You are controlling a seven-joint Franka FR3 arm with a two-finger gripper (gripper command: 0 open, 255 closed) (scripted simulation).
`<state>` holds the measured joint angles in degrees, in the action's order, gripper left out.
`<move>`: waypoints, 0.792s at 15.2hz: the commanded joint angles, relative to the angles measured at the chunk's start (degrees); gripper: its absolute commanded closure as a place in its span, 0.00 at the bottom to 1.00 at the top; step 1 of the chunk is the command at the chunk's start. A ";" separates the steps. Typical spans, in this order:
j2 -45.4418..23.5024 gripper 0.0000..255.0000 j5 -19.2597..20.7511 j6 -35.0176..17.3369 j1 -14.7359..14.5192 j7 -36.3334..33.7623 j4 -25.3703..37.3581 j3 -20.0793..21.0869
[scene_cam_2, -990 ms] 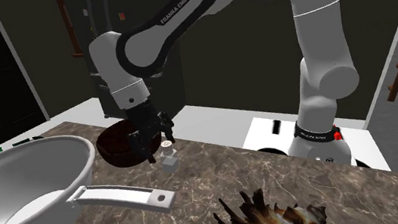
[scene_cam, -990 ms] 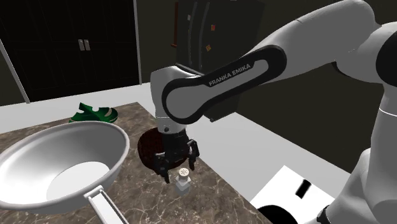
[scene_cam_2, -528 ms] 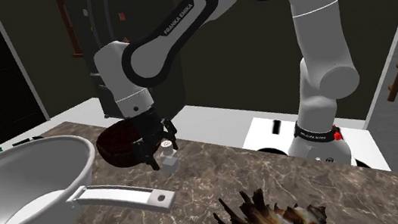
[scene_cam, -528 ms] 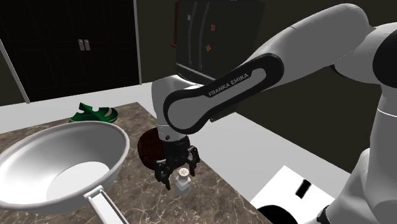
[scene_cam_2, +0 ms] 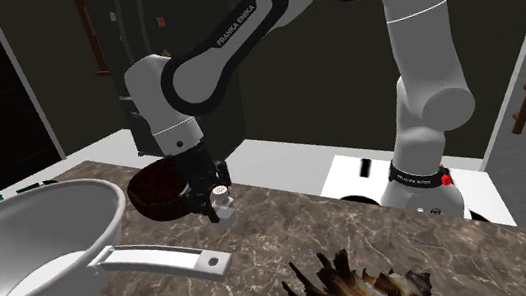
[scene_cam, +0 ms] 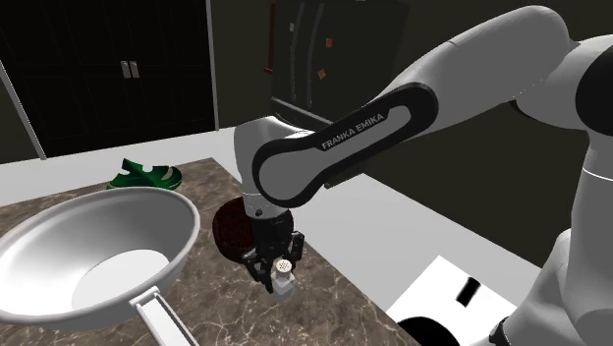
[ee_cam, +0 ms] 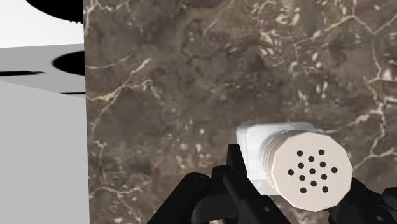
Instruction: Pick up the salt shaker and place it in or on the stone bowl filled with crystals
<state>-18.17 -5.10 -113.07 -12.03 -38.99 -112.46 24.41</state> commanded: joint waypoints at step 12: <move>2.50 1.00 -0.86 4.01 0.39 -0.01 1.63 0.34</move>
<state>-16.07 -5.84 -109.86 -11.74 -39.05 -111.22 24.72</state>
